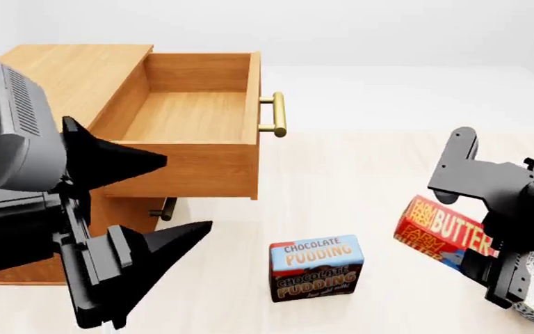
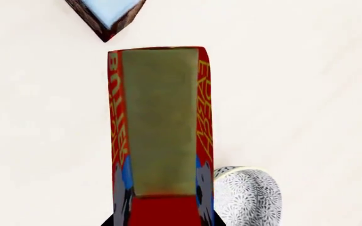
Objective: Put the butter at the back in the top drawer of the cabinet and close it.
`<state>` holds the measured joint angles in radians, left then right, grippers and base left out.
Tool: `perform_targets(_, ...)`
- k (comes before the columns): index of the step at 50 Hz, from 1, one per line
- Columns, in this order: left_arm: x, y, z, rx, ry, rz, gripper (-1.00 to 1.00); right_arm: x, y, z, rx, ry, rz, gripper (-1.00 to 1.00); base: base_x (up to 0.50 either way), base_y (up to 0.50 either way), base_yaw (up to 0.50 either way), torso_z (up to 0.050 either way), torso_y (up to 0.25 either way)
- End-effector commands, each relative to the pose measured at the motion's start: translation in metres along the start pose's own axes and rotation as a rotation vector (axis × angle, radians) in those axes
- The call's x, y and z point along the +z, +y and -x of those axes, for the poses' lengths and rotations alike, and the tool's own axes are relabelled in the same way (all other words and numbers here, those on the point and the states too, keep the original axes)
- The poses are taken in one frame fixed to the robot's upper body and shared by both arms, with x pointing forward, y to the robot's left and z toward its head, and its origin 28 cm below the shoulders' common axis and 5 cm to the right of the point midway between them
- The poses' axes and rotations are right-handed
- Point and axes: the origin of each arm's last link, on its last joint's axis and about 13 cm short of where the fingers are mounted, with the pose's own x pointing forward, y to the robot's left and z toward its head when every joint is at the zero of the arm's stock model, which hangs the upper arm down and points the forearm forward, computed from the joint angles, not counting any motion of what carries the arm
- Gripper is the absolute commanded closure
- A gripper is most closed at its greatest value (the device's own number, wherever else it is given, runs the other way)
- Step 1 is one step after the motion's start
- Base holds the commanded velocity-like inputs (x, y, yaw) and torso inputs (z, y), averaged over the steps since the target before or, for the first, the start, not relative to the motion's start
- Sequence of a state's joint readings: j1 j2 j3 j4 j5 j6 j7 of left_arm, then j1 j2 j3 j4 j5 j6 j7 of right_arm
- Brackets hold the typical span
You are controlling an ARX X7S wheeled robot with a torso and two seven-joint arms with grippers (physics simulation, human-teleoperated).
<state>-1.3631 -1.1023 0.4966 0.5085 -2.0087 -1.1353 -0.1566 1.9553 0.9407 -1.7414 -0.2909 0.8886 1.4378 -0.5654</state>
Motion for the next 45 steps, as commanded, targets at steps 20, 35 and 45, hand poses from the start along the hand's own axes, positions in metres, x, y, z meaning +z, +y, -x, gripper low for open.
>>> perform_targets(20,0.044,0.008,-0.013,-0.146,0.201,-0.216,-1.00,0.058,0.040,0.049,-0.083,-0.033,0.315,1.00,0.00,0.00,0.00,0.001,0.001)
perform_targets(35,0.041,0.012,-0.016,-0.279,0.286,-0.293,-1.00,0.076,0.052,0.056,-0.069,-0.034,0.406,1.00,0.00,0.00,0.00,0.000,0.001)
perform_targets(45,0.042,0.021,-0.028,-0.289,0.269,-0.285,-1.00,0.083,0.061,0.060,-0.057,-0.067,0.463,1.00,0.00,0.00,0.00,0.000,0.001)
